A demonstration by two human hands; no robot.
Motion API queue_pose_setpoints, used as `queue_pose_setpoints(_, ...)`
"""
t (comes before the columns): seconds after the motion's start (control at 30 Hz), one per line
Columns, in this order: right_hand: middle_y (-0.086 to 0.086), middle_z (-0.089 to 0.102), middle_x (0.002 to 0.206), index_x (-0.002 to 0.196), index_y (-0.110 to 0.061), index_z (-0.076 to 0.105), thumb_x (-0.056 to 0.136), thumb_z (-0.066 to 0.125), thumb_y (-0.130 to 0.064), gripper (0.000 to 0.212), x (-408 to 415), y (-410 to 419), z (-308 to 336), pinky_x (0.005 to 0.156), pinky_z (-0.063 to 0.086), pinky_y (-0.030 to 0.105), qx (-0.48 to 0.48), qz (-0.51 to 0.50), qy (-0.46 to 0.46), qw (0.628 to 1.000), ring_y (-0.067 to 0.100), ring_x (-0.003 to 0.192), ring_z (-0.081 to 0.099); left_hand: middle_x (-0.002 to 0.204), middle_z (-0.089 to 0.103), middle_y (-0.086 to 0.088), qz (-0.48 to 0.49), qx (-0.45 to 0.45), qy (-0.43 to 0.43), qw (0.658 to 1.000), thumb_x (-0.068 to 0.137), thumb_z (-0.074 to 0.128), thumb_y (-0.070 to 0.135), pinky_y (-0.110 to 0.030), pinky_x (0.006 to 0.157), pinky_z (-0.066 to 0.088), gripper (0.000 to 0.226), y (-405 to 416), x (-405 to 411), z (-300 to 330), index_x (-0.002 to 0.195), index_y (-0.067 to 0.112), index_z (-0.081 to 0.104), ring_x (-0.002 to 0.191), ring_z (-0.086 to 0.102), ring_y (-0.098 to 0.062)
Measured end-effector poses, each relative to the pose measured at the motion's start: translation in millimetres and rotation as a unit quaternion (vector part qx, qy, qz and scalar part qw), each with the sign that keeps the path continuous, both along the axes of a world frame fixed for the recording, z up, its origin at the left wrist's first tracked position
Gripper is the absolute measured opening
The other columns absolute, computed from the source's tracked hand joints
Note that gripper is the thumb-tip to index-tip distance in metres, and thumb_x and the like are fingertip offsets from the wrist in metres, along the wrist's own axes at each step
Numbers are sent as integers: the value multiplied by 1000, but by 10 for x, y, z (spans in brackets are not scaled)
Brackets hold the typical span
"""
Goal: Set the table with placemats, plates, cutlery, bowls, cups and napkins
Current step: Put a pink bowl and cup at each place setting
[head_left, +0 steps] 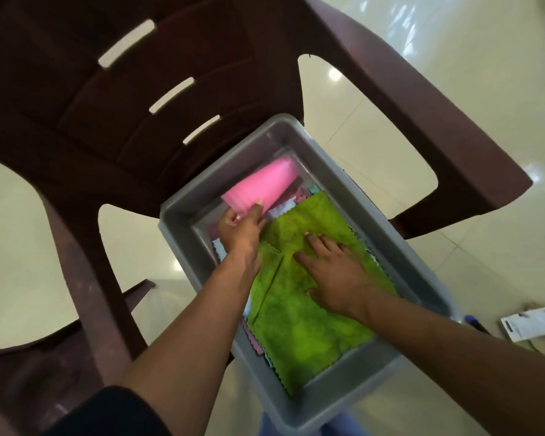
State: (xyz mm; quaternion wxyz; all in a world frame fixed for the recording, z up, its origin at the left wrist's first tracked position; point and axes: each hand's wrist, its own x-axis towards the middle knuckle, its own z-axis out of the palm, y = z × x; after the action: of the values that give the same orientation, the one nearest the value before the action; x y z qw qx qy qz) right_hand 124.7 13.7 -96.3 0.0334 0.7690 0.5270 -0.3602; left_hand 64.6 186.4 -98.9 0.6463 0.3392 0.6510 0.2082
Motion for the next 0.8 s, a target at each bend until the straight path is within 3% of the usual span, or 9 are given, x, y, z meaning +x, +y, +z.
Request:
queue_pose_setpoints(0.07, 15, 24, 164, 155, -28, 32, 84, 73, -38, 83, 71, 57, 81, 115, 39, 48, -16, -44, 61, 997, 35, 147, 32, 92, 74, -2, 6, -3, -26, 1000, 92, 71, -3, -36, 88, 62, 19, -40, -142, 116, 97, 15, 67, 80, 75, -12)
queue_pose_setpoints(0.13, 14, 43, 148, 153, -24, 37, 86, 70, -37, 76, 133, 87, 216, 104, 49, 41, -6, -111, 111, 988, 34, 131, 50, 107, 72, -13, -11, 13, -13, 1000, 92, 71, -2, -38, 90, 61, 19, -80, -376, 250, 105, 12, 68, 98, 73, -25)
queue_pose_setpoints(0.23, 7, 59, 121, 140, -24, 51, 88, 67, -38, 56, 271, 78, 533, 82, 54, 36, 69, -194, 74, 976, 29, 107, 63, 116, 70, -26, -140, 67, 63, 986, 83, 83, 15, -50, 91, 61, 32, -142, -678, 494, 112, 5, 72, 107, 70, -36)
queue_pose_setpoints(0.3, 5, 60, 116, 137, -24, 52, 86, 72, -37, 56, 381, 93, 819, 74, 49, 31, 113, -225, 52, 966, 27, 101, 64, 118, 65, -30, -234, 105, 99, 961, 70, 85, 33, -56, 91, 58, 49, -139, -744, 748, 107, 3, 72, 106, 68, -41)
queue_pose_setpoints(0.43, 2, 55, 138, 150, -32, 38, 84, 75, -37, 76, 388, 58, 1434, 100, 49, 35, 140, -255, 148, 945, 23, 125, 54, 134, 57, -18, -344, 74, 53, 935, 56, 89, 31, -48, 92, 58, 57, -225, -758, 1331, 106, 15, 68, 115, 65, -38)
queue_pose_setpoints(0.53, -16, 49, 141, 150, -47, 31, 85, 78, -38, 81, 344, -78, 1919, 99, 48, 25, 136, -307, 280, 900, 9, 129, 51, 133, 62, -8, -417, 41, -13, 908, 52, 91, 39, -48, 90, 59, 63, -340, -627, 1761, 108, 21, 68, 115, 66, -37)
queue_pose_setpoints(0.63, -8, 57, 139, 152, -43, 30, 87, 80, -30, 83, 388, -289, 2393, 97, 58, 36, 170, -380, 333, 846, 11, 122, 61, 133, 64, -7, -455, 32, -93, 885, 62, 88, 30, -40, 82, 60, 65, -406, -368, 2185, 122, 28, 62, 114, 67, -33)
queue_pose_setpoints(0.73, 3, 66, 127, 146, -35, 45, 88, 81, -19, 70, 330, -675, 2834, 79, 63, 37, 210, -474, 382, 765, 15, 104, 71, 142, 57, -12, -463, -4, -150, 874, 70, 78, 23, -57, 94, 54, 80, -657, -228, 2520, 143, 36, 49, 124, 61, -35)
queue_pose_setpoints(0.8, 11, 69, 114, 138, -29, 55, 89, 80, -17, 57, 226, -939, 3084, 73, 64, 42, 226, -523, 384, 726, 23, 89, 75, 142, 58, -20, -481, -57, -192, 854, 78, 72, 23, -65, 100, 47, 73, -884, -162, 2675, 147, 27, 49, 125, 58, -44)
